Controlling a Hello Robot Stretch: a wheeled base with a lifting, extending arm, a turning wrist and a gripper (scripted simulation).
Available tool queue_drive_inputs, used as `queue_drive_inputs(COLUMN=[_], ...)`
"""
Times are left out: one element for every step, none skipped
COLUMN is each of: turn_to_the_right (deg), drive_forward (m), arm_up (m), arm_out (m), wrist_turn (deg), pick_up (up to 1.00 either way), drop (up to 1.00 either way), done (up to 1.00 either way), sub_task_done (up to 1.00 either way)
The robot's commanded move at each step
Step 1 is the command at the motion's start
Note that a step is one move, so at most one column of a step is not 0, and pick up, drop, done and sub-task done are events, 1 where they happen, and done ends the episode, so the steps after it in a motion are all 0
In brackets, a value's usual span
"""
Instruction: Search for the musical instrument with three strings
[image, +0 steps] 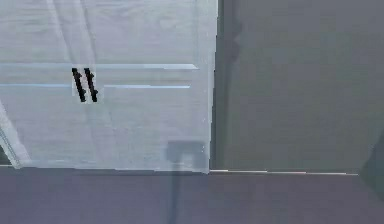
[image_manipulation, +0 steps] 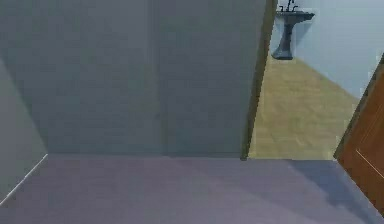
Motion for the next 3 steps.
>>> queue_drive_inputs(turn_to_the_right=[-36.0,0.0,-45.0], drive_forward=[0.0,0.4,0.0], arm_up=[0.0,0.0,0.0], arm_out=[0.0,0.0,0.0], wrist_turn=[0.0,0.0,0.0], pick_up=[0.0,0.0,0.0], drop=[0.0,0.0,0.0], done=[0.0,0.0,0.0], sub_task_done=[0.0,0.0,0.0])
